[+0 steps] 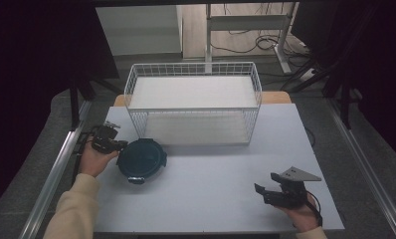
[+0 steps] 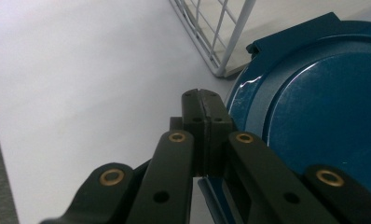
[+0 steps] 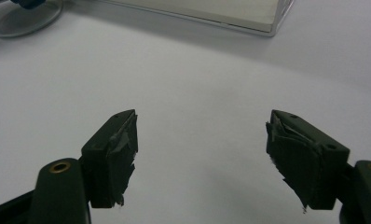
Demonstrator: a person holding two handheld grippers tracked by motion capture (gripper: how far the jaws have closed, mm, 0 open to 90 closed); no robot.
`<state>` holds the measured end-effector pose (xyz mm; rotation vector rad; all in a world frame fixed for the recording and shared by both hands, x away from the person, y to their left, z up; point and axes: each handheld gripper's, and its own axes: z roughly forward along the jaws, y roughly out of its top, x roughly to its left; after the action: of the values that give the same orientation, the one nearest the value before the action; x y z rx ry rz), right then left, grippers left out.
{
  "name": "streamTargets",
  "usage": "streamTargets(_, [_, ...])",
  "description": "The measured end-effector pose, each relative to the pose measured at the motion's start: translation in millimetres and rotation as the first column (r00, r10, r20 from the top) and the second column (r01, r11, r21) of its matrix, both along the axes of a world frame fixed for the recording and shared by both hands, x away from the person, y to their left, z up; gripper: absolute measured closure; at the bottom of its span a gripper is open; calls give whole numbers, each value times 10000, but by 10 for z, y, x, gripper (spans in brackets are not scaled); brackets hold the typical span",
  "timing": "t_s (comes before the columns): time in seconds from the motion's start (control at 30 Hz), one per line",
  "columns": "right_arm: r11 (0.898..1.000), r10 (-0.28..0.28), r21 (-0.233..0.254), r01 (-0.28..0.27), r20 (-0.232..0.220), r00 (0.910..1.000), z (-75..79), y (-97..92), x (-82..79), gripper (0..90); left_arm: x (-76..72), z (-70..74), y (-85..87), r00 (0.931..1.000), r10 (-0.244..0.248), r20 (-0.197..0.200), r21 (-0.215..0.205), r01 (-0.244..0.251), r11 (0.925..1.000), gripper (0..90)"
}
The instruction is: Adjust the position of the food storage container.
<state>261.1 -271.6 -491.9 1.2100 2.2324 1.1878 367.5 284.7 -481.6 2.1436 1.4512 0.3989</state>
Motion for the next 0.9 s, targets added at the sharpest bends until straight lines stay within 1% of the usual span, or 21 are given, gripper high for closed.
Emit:
streamTargets(0.07, [10000, -15, 15, 15, 25, 10000, 3, -1, 3, 248, -6, 5, -20, 10000, 34, -3, 74, -34, 10000, 900])
streamTargets(0.17, [9996, 35, 270, -36, 32, 10000, 21, 16, -13, 254, -14, 6, -45, 10000, -41, -19, 81, 41, 10000, 900])
streamTargets(0.2, [9996, 71, 278, -73, 75, 9999, 32, 27, -23, 255, -17, 8, -59, 10000, -72, -21, 76, 72, 9999, 900])
streamTargets(0.27, [9996, 121, 252, -126, 222, 9997, 52, 52, -44, 256, -29, 10, -117, 9997, -225, -5, 96, 225, 9997, 900])
streamTargets(0.3, [9996, 121, 252, -126, 222, 9997, 52, 52, -44, 256, -29, 10, -117, 9997, -225, -5, 96, 225, 9997, 900])
streamTargets(0.43, [9997, 51, 228, -56, 208, 9998, 45, 34, -39, 257, -56, 16, -230, 9988, -494, -24, 47, 494, 9988, 900])
streamTargets(0.57, [9997, -62, 233, 58, 175, 9998, 39, 7, -29, 257, -86, 15, -342, 9969, -786, -66, -105, 786, 9969, 900])
streamTargets(0.6, [9997, -73, 231, 69, 179, 9998, 39, 3, -29, 257, -95, 20, -366, 9965, -831, -85, -46, 831, 9965, 900])
streamTargets(0.8, [9998, -77, 168, 75, 161, 9998, 34, 1, -31, 258, -139, 25, -461, 9955, -943, -121, -90, 942, 9955, 900])
streamTargets(0.9, [9999, -81, 127, 79, 162, 9998, 31, 4, -29, 257, -157, 19, -490, 9953, -961, -134, -285, 957, 9950, 900])
